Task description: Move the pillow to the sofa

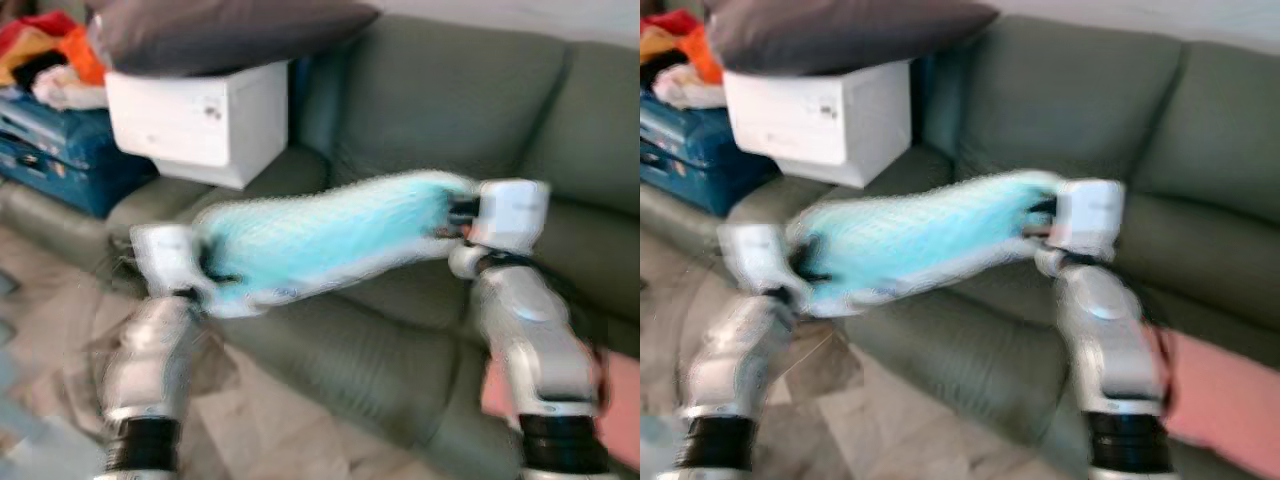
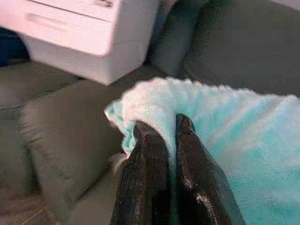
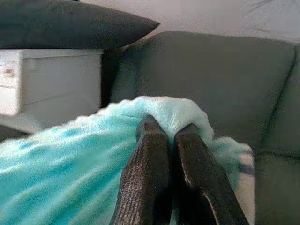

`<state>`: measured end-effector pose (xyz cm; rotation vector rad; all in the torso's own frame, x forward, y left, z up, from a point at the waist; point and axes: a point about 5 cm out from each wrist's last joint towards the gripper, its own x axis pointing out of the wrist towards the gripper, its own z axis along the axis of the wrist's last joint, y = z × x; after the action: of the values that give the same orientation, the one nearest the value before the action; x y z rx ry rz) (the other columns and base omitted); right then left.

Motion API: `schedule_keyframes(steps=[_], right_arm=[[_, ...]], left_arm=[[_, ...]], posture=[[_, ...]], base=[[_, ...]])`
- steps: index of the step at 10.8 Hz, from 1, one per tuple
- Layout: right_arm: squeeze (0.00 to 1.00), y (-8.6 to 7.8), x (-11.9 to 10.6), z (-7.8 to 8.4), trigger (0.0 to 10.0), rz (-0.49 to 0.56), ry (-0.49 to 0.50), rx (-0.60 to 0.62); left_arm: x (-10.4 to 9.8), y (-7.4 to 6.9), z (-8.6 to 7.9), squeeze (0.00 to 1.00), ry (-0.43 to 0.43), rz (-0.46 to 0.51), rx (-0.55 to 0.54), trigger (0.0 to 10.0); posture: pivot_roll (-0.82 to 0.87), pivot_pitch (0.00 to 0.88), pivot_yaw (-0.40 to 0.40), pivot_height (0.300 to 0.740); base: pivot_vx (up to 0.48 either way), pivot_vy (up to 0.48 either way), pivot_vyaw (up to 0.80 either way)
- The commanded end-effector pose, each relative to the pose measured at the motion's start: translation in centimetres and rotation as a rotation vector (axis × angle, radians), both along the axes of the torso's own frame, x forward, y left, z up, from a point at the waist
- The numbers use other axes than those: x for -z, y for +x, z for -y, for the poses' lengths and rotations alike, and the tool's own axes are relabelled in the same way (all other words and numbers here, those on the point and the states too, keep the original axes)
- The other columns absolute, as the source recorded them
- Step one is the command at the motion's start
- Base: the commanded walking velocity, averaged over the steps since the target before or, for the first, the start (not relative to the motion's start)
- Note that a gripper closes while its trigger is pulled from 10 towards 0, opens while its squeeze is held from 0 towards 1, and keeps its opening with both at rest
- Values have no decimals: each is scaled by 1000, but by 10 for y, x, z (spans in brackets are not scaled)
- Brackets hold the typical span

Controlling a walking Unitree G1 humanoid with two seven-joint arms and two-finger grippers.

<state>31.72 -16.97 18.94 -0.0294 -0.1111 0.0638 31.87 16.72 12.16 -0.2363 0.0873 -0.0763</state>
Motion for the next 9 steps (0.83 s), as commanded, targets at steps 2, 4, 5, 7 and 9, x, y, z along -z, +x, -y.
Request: schedule_keyframes(steps=[2,4,5,7,9], right_arm=[[0,0,-10,-8,10000,39,9,-26],[0,0,-10,-8,10000,38,10,-27],[0,0,-10,-8,10000,39,11,-27],[0,0,-10,-9,10000,39,14,-26],[0,0,-9,-9,10000,37,16,-26]], left_arm=[[-5,4,-11,0,51,-3,-45,10000],[-6,6,-7,0,57,-9,-43,10000],[-8,6,-6,0,53,9,-18,10000],[-7,6,-8,0,69,-1,-23,10000],[-6,6,-8,0,62,-4,-21,10000]], posture=[[-164,0,-4,740],[-162,0,-4,740],[-162,0,-4,740],[-162,0,-2,740],[-161,0,-1,740]], base=[[223,0,0],[0,0,0],[0,244,0],[0,480,0],[0,480,0]])
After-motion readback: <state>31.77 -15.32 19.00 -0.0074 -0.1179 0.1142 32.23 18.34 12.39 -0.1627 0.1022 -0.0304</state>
